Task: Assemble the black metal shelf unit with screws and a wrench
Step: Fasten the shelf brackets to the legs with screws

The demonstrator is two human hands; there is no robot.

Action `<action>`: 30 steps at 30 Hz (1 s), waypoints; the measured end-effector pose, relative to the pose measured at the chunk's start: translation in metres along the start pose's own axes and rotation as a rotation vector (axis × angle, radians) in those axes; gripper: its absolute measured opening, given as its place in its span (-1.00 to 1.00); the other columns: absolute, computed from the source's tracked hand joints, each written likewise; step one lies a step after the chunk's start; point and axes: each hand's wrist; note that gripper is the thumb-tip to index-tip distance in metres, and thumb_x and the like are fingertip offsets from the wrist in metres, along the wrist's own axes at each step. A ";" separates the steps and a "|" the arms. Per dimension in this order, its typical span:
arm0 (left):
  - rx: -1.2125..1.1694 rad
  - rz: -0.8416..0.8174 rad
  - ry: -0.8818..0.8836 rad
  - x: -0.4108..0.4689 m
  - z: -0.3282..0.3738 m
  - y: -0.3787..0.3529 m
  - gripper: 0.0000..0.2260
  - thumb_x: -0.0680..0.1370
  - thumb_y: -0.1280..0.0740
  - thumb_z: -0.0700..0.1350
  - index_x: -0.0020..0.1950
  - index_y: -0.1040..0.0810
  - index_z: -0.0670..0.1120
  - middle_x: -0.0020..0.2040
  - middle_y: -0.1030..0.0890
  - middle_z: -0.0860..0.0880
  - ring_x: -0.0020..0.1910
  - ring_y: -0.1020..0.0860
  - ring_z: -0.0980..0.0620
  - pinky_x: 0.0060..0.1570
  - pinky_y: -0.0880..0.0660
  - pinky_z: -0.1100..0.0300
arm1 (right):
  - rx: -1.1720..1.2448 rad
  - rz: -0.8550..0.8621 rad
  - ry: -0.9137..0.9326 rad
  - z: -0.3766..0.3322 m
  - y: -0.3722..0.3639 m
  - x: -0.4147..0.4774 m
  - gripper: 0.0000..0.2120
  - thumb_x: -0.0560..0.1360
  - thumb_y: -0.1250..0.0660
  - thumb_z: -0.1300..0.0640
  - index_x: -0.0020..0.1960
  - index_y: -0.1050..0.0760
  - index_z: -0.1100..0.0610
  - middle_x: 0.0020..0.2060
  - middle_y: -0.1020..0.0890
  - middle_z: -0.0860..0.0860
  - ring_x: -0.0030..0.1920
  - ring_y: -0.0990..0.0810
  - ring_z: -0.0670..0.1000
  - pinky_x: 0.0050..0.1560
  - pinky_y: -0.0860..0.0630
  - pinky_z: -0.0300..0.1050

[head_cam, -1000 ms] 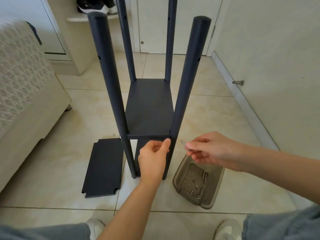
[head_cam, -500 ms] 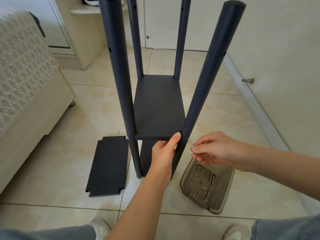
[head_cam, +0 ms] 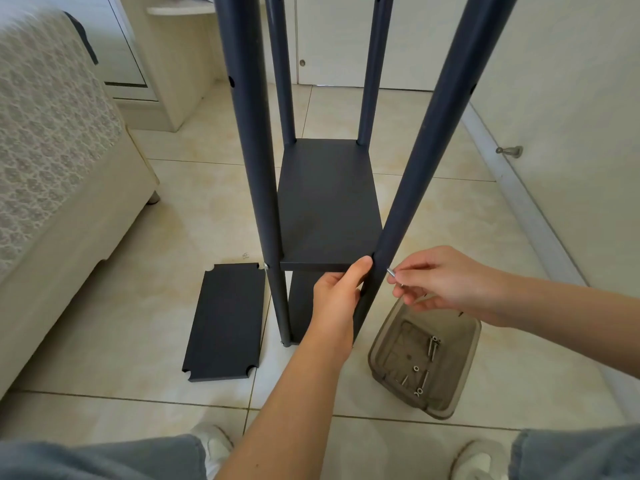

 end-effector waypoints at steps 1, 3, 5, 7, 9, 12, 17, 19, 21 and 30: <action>0.002 -0.006 -0.002 0.000 0.000 0.000 -0.75 0.56 -0.44 -0.02 -0.01 -0.66 -0.23 0.02 -0.72 -0.15 -0.03 -0.70 0.03 -0.25 -0.55 0.38 | 0.008 0.001 0.004 0.000 -0.001 0.001 -0.86 0.58 -0.34 0.18 -0.03 -0.66 0.20 -0.24 -0.69 0.06 -0.30 -0.63 -0.09 -0.19 -0.64 -0.20; 0.007 -0.003 0.000 0.000 0.001 0.001 -0.78 0.55 -0.44 -0.02 -0.10 -0.64 -0.19 -0.01 -0.72 -0.14 -0.10 -0.69 0.08 -0.28 -0.54 0.40 | 0.017 0.009 0.017 0.001 -0.003 0.004 -0.86 0.57 -0.36 0.17 -0.03 -0.66 0.20 -0.24 -0.69 0.07 -0.31 -0.62 -0.09 -0.19 -0.64 -0.22; 0.007 -0.002 -0.001 0.000 0.001 0.001 -0.79 0.55 -0.45 -0.03 -0.14 -0.63 -0.17 -0.07 -0.73 -0.10 -0.14 -0.70 0.12 -0.30 -0.52 0.41 | 0.028 0.012 0.028 0.002 -0.002 0.005 -0.87 0.55 -0.38 0.16 -0.02 -0.66 0.20 -0.24 -0.68 0.07 -0.27 -0.62 -0.07 -0.17 -0.65 -0.21; 0.011 -0.008 0.000 -0.001 0.002 0.000 -0.79 0.55 -0.45 -0.01 -0.11 -0.65 -0.17 -0.08 -0.74 -0.07 -0.13 -0.70 0.12 -0.29 -0.52 0.40 | 0.056 -0.020 0.036 0.003 -0.001 0.005 -0.90 0.53 -0.41 0.20 -0.01 -0.66 0.21 -0.24 -0.68 0.09 -0.22 -0.64 -0.03 -0.11 -0.66 -0.17; 0.021 -0.006 0.002 -0.003 0.003 0.000 -0.74 0.55 -0.45 0.01 0.00 -0.66 -0.20 -0.03 -0.73 -0.07 -0.04 -0.70 0.08 -0.25 -0.53 0.39 | 0.046 -0.054 0.062 0.005 0.000 0.004 -0.90 0.50 -0.44 0.27 0.01 -0.67 0.20 -0.20 -0.71 0.10 -0.20 -0.68 -0.03 -0.12 -0.65 -0.20; 0.028 -0.002 -0.003 -0.002 0.002 0.001 -0.72 0.55 -0.44 0.02 0.04 -0.66 -0.20 -0.01 -0.73 -0.08 0.02 -0.69 0.05 -0.21 -0.52 0.38 | -0.035 -0.028 0.129 0.008 0.001 0.005 -0.88 0.49 -0.44 0.29 0.00 -0.68 0.15 -0.20 -0.73 0.03 -0.16 -0.71 -0.03 -0.15 -0.63 -0.26; 0.020 -0.006 -0.007 -0.002 0.001 0.001 -0.67 0.53 -0.45 0.01 0.06 -0.63 -0.27 0.03 -0.71 -0.15 0.06 -0.68 -0.02 -0.13 -0.52 0.31 | -0.284 0.046 0.300 0.017 0.003 0.012 -0.93 0.52 -0.42 0.19 -0.04 -0.67 0.05 -0.21 -0.73 -0.05 -0.20 -0.69 -0.14 -0.09 -0.61 -0.32; 0.027 -0.007 -0.010 -0.002 0.001 0.002 -0.72 0.53 -0.45 0.01 -0.01 -0.64 -0.22 0.00 -0.72 -0.14 0.04 -0.69 -0.01 -0.10 -0.51 0.30 | -0.447 0.097 0.393 0.019 0.004 0.013 -0.93 0.53 -0.40 0.12 -0.06 -0.67 0.01 -0.23 -0.71 -0.10 -0.22 -0.66 -0.22 -0.13 -0.55 -0.41; 0.037 -0.012 -0.016 -0.001 0.001 0.002 -0.75 0.52 -0.46 0.02 -0.07 -0.64 -0.18 -0.08 -0.72 -0.10 -0.03 -0.70 0.04 -0.14 -0.51 0.33 | -0.559 0.118 0.463 0.021 0.006 0.013 -0.91 0.55 -0.37 0.09 -0.06 -0.66 0.01 -0.25 -0.69 -0.10 -0.22 -0.64 -0.22 -0.12 -0.54 -0.35; 0.018 -0.021 -0.013 0.000 0.001 0.003 -0.77 0.53 -0.46 0.01 -0.12 -0.68 -0.16 -0.16 -0.73 -0.05 -0.16 -0.71 0.11 -0.31 -0.51 0.45 | -0.600 0.100 0.531 0.023 0.008 0.015 -0.89 0.57 -0.35 0.08 -0.05 -0.66 0.02 -0.27 -0.66 -0.18 -0.19 -0.62 -0.23 -0.11 -0.53 -0.32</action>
Point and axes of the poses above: each hand's wrist, its own x-axis towards the middle knuckle, its own y-axis out of the back of the hand, z = x × y
